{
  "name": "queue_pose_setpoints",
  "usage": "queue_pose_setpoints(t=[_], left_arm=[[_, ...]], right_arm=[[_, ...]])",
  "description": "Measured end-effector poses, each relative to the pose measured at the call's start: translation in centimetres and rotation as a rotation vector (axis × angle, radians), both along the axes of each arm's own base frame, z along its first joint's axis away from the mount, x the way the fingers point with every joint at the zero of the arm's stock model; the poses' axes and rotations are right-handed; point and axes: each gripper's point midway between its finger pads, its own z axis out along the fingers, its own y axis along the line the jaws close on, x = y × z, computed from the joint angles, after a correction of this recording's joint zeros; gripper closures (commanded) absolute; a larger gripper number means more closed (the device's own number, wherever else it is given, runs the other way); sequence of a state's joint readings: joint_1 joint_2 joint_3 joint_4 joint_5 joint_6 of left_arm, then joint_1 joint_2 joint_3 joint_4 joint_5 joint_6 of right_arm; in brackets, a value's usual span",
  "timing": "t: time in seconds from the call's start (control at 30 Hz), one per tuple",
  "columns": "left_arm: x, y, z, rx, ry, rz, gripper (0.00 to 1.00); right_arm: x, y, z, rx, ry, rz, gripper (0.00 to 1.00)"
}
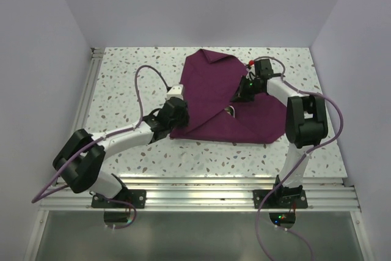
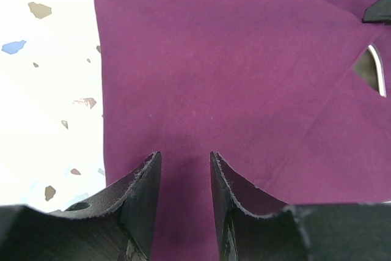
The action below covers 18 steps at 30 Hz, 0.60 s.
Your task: Prepare the surgical pack
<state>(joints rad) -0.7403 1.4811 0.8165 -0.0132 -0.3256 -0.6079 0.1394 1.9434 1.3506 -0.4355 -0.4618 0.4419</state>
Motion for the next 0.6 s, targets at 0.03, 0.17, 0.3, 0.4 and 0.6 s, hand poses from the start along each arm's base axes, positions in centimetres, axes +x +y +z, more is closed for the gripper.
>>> queue_pose_setpoints(t=[0.03, 0.17, 0.3, 0.4, 0.6], left_arm=[[0.0, 0.0, 0.3, 0.002, -0.003, 0.002, 0.59], [0.2, -0.1, 1.3, 0.003, -0.022, 0.008, 0.59], [-0.2, -0.1, 1.8, 0.012, -0.029, 0.001, 0.59], [-0.5, 0.0, 2.0, 0.018, -0.030, -0.001, 0.59], [-0.9, 0.3, 2.2, 0.014, -0.033, -0.002, 0.59]], right_arm=[[0.2, 0.0, 0.2, -0.002, -0.004, 0.001, 1.00], [0.8, -0.1, 1.1, -0.009, -0.028, 0.004, 1.00], [1.1, -0.4, 2.2, -0.032, -0.050, -0.004, 1.00], [1.7, -0.7, 3.3, -0.046, -0.078, -0.011, 1.00], [2.4, -0.9, 4.5, -0.047, -0.103, -0.015, 1.00]])
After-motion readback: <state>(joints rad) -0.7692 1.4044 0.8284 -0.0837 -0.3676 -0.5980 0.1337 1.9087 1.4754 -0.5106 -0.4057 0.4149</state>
